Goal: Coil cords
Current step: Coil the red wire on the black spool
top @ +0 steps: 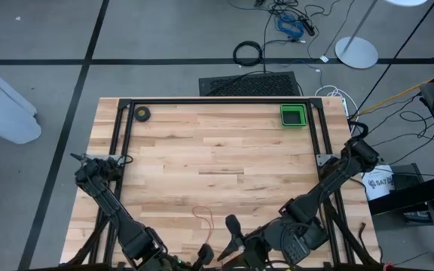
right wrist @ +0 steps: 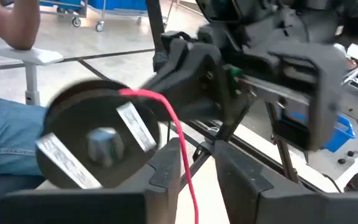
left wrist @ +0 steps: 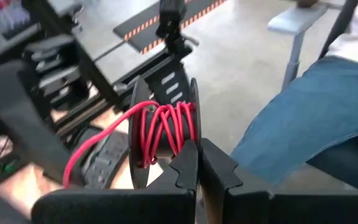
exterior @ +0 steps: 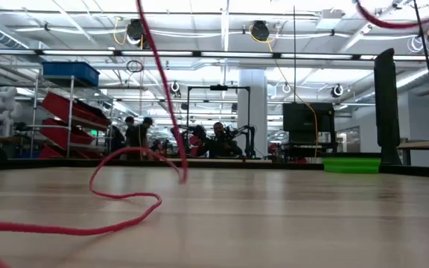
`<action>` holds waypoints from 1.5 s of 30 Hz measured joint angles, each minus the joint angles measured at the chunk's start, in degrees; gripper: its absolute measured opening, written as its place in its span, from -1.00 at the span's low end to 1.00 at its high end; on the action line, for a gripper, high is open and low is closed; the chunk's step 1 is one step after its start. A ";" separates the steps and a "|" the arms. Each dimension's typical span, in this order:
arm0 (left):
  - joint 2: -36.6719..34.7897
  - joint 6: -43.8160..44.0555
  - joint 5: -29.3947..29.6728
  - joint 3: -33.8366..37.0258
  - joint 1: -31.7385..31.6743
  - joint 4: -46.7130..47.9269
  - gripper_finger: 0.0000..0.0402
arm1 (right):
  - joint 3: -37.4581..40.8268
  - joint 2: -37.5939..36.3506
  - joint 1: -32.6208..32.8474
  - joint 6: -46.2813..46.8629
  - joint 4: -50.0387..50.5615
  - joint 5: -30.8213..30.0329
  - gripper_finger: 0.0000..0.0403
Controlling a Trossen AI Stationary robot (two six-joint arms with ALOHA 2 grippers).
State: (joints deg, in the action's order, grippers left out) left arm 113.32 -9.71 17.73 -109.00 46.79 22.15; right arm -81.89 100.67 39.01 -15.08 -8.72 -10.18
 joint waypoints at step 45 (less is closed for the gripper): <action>-3.58 29.91 58.01 0.01 3.68 34.27 -0.96 | 0.02 2.77 -4.97 18.35 25.38 -1.96 -0.37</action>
State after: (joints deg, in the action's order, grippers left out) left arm 109.73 20.19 75.74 -108.99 50.47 56.42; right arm -81.87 103.44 34.04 3.27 16.66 -12.14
